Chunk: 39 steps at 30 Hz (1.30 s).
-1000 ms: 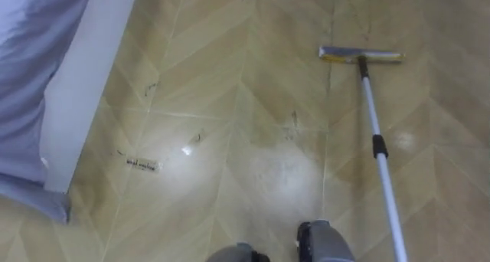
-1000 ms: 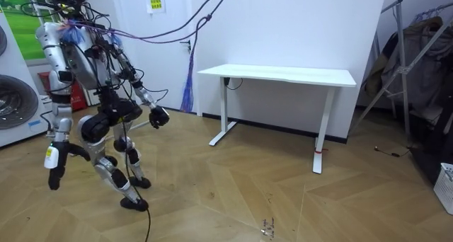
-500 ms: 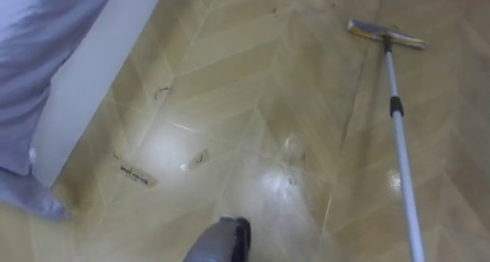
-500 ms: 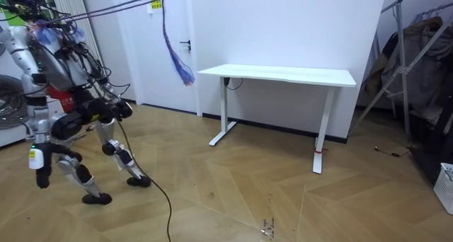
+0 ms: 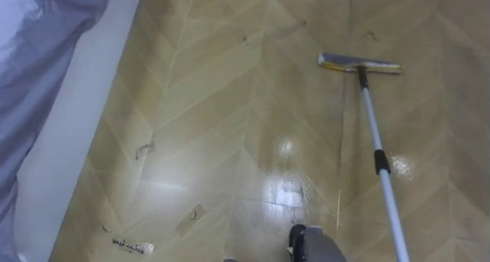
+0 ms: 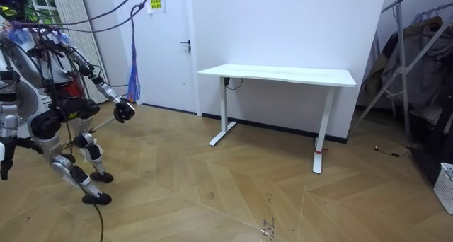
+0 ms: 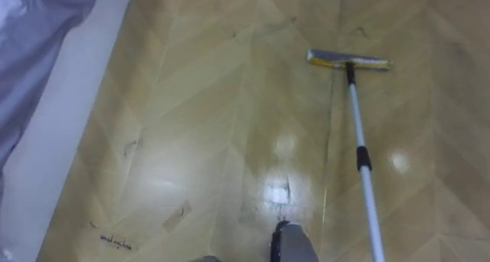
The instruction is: Mop floor
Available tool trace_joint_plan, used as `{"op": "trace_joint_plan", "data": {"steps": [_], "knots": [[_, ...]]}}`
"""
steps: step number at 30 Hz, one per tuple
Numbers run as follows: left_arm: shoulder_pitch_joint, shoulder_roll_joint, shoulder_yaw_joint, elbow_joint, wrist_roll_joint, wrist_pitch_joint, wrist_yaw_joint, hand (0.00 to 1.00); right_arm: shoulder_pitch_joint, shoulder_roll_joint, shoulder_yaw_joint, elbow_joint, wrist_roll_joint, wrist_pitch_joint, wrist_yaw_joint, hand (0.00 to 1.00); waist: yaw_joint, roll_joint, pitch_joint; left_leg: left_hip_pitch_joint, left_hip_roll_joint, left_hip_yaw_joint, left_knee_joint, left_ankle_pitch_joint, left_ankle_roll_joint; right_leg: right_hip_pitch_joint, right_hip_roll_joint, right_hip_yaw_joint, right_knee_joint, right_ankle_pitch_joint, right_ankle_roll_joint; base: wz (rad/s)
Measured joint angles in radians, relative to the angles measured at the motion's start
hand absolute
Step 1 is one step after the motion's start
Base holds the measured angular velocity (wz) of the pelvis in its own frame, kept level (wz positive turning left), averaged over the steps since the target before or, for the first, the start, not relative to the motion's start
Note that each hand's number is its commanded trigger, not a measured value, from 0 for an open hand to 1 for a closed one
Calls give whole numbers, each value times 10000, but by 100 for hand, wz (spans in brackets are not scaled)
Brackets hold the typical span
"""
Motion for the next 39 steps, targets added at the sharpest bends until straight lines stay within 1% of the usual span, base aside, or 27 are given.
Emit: {"op": "trace_joint_plan", "data": {"steps": [1, 2, 4, 6, 7, 8, 9, 10, 11, 12, 13, 15, 17, 19, 20, 22, 23, 25, 26, 27, 28, 30, 32, 33, 34, 36, 39], "knots": [[-1, 10, -25, 3, -61, 10, 67, 0, -298, -51, -2, 115, -14, 28, -21, 100, 40, -55, 28, -210, 46, 7, 594, 170, -219, 14, 17, -1, 213, -162, -69, 6], [-9, 19, -119, -7, -198, 35, 137, 0, -915, -212, -1, 321, -99, 102, -88, 100, 189, -137, 60, -611, 124, -33, 1681, 651, -340, 34, 29, 21, 608, -493, -175, -4], [6, 26, -209, -147, -200, 20, 138, 0, -1867, -549, 22, 288, -116, 146, -159, 100, 424, -209, 102, -1377, 207, -63, 2744, 1214, -535, 41, 170, 219, 941, -827, -256, -2], [-8, 221, -327, -314, -289, -49, 138, 0, -3018, -788, 195, 181, 285, -10, -236, 100, 792, -462, 210, -2602, 246, -111, 1599, 1122, -382, 162, 159, 283, 1023, -1049, -308, -14], [49, 295, -356, -357, -302, -61, 125, 0, -3244, -779, 185, 104, 333, -93, -228, 100, 858, -526, 206, -2816, 263, -103, 940, 1150, -423, 250, 166, 281, 972, -1080, -276, -20], [188, 379, -347, -422, -283, -54, 124, 0, -3514, -789, 185, -181, 362, -170, -131, 100, 938, -593, 186, -2991, 260, -105, -548, 1395, -522, 554, 178, 267, 845, -1232, -226, -6], [234, 412, -345, -480, -274, -63, 115, 0, -3540, -782, 177, -365, 414, -257, -58, 100, 1003, -642, 176, -2991, 263, -98, -1234, 2210, -203, 991, 122, 264, 724, -1472, -108, 4], [288, 415, -346, -482, -275, -76, 103, 0, -3488, -780, 176, -422, 505, -256, -9, 100, 1005, -622, 113, -2851, 224, -92, -1356, 2404, -107, 1210, 100, 276, 645, -1584, -15, 26], [332, 418, -328, -479, -260, -83, 18, 0, -3277, -789, 192, -485, 746, -255, 84, 100, 1000, -648, 25, -2520, 121, 21, -1493, 2514, 208, 1563, -9, 252, 469, -1755, 176, 33], [268, 423, -324, -481, -222, -100, -19, 0, -3144, -788, 176, -484, 880, -255, 141, 100, 993, -687, 42, -2386, 97, 105, -1501, 2441, 356, 1703, -89, 231, 379, -1846, 228, 46], [134, 414, -328, -477, -18, -118, -161, 0, -2772, -796, 179, -465, 1015, -259, 252, 100, 991, -740, 32, -2176, -85, 117, -1493, 2310, 627, 1963, -256, 200, 403, -1897, 310, 43], [-30, 329, -356, -461, 250, -208, -246, 0, -2210, -866, 190, -189, 1021, -293, 348, 100, 933, -752, 22, -1842, -408, 152, -1484, 1967, 820, 2027, -564, 220, 1017, -1719, 561, 37], [-110, 275, -357, -522, 427, -400, -332, 0, -1340, -993, 198, -21, 929, -298, 240, 100, 673, -405, 1, -1510, -666, 78, -1329, 1487, 1052, 1689, -702, 305, 2405, -760, 869, 31], [-130, 269, -345, -498, 442, -484, -324, 0, -650, -915, 198, -24, 933, -340, 44, 100, 547, -95, -11, -1279, -704, -57, -1271, 1154, 1140, 1223, -657, 399, 3196, -105, 866, 6], [-131, 268, -373, -491, 455, -474, -312, 0, -362, -797, 196, -46, 925, -340, -75, 100, 466, 68, -9, -1169, -694, -99, -1310, 1019, 1163, 710, -540, 483, 3307, -136, 856, -3], [-121, 255, -370, -491, 627, -412, -297, 0, -74, -529, 167, -68, 929, -346, -154, 100, 181, 157, -10, -1003, -724, -104, -1541, 975, 1185, -127, -500, 465, 2865, -159, 865, -2], [-116, 219, -361, -481, 663, -345, -279, 0, 65, -343, 116, -65, 929, -347, -148, 100, 35, 163, -11, -820, -721, -110, -1763, 962, 1159, -469, -390, 435, 1924, -145, 842, 0], [-62, 117, -333, -472, 909, -178, -264, 0, 309, -128, -2, -62, 928, -337, -119, 100, -78, 131, -14, -416, -721, -141, -1976, 863, 1061, -494, -329, 381, 93, 147, 541, 0], [-9, 41, -316, -475, 994, -128, -209, 0, 505, -17, -10, -60, 927, -304, -91, 100, -83, 35, -25, -147, -708, -129, -1977, 668, 967, -390, -305, 291, -790, 601, 415, -7], [-5, 2, -309, -471, 989, -93, -176, 0, 589, 28, -9, -59, 923, -294, -82, 100, -84, 6, -11, -14, -692, -143, -1918, 562, 916, -321, -276, 220, -863, 860, 394, -6], [45, -46, -309, -448, 977, -14, -146, 0, 728, 144, -4, -63, 896, -217, -93, 100, -75, -76, 0, 223, -631, -235, -1791, 317, 758, -107, -188, 174, -749, 917, 172, -7], [29, -105, -293, -322, 980, -5, -141, 0, 694, 285, -9, -92, 833, -87, -107, 100, -45, -119, -77, 442, -498, -379, -1698, 131, 502, 156, -134, 34, -622, 685, -88, -3], [-167, -174, -277, -78, 798, -24, -104, 0, 254, 311, -3, -31, 856, 33, -158, 100, -13, -208, -42, 519, -217, -418, -1163, 103, 373, 483, 53, -147, -553, 428, -285, 3], [-163, -173, -279, -84, 723, -21, -83, 0, 31, 295, -1, 42, 827, 68, -178, 100, -8, -200, -47, 517, -142, -404, -1003, 118, 341, 549, 101, -166, -549, 399, -333, -9], [-152, -169, -292, -88, 532, 3, -71, 0, -500, 243, 6, 157, 722, 181, -247, 100, -2, -331, 27, 498, -100, -428, -802, 182, 218, 634, 163, -170, -548, 375, -385, -8], [-198, -169, -313, -86, 382, 3, -71, 0, -1370, 72, 4, 328, 691, 347, -328, 100, 38, -365, 38, 520, -61, -458, -928, 204, 177, 631, 191, -171, -609, 449, -389, -2], [-242, -50, -278, -116, 278, 5, 139, 0, -2589, -254, -127, 252, 915, 247, -302, 100, 283, -452, 94, 636, -63, -442, -1709, 206, 176, 580, 365, -150, -1097, 831, -367, 3]]}}
